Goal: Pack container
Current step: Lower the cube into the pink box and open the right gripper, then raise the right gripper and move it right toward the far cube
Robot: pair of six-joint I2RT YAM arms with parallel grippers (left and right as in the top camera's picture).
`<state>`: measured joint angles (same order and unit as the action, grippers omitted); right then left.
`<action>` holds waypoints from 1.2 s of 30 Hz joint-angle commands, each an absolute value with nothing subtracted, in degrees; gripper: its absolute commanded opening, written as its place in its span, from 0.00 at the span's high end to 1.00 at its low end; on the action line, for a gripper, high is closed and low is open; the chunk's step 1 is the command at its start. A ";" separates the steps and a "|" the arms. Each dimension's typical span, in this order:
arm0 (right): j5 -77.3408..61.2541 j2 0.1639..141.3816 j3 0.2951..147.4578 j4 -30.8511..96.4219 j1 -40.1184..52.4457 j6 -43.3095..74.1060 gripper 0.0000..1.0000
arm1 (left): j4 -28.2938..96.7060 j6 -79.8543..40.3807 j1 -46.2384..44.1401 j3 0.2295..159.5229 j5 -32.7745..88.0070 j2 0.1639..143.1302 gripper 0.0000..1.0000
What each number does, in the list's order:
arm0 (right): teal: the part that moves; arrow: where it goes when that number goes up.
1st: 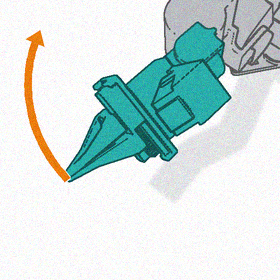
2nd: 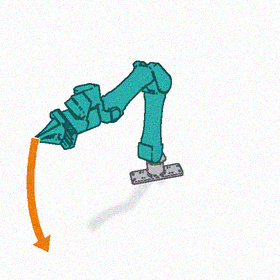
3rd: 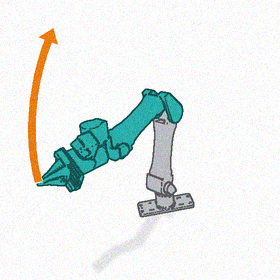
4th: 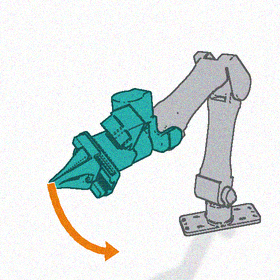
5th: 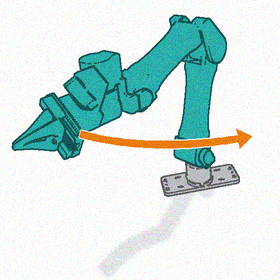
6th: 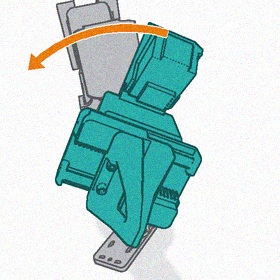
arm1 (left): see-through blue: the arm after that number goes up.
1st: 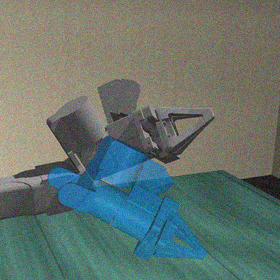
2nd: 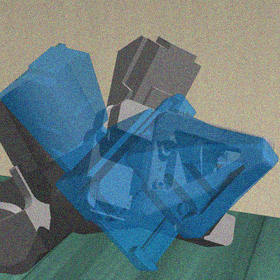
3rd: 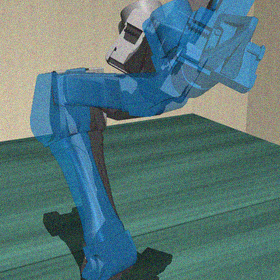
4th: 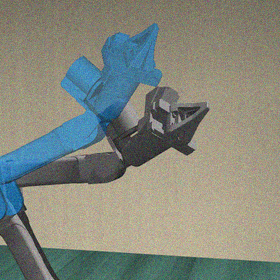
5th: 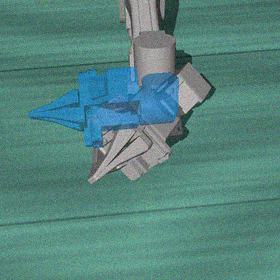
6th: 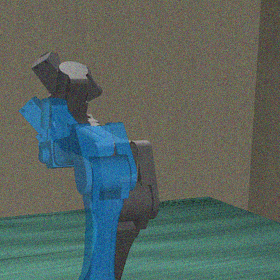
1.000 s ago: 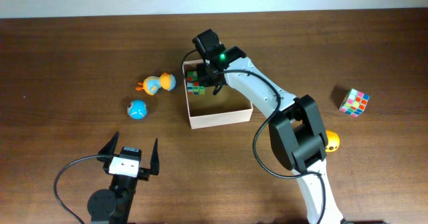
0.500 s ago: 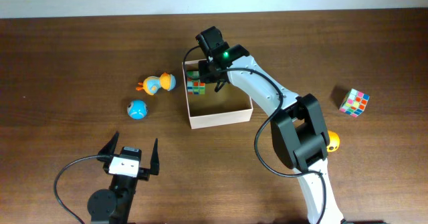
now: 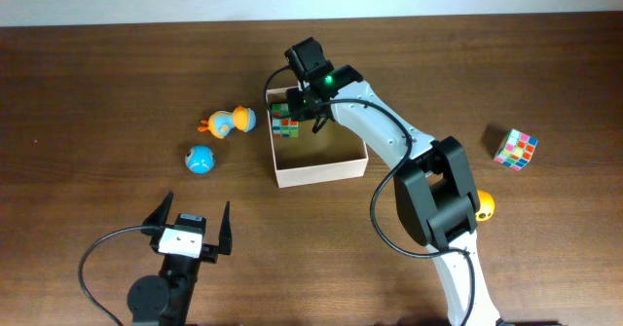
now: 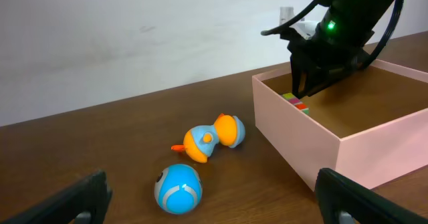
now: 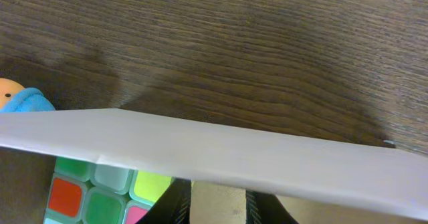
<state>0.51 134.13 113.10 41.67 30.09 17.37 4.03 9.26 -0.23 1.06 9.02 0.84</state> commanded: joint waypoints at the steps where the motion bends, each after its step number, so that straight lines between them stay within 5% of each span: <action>1: -0.05 135.17 113.80 41.12 29.98 15.18 0.78 | 4.03 9.98 0.08 0.64 8.80 0.30 0.01; 21: 0.01 135.17 113.80 39.86 29.91 13.19 0.77 | 4.03 9.98 0.08 0.64 8.80 0.30 0.01; 25: 0.78 135.17 113.80 41.47 29.89 11.22 0.63 | 4.03 9.98 0.08 0.64 8.80 0.30 0.01; 36: 2.15 135.17 113.82 46.13 26.50 14.41 0.61 | 4.03 9.98 0.08 0.64 8.80 0.30 0.01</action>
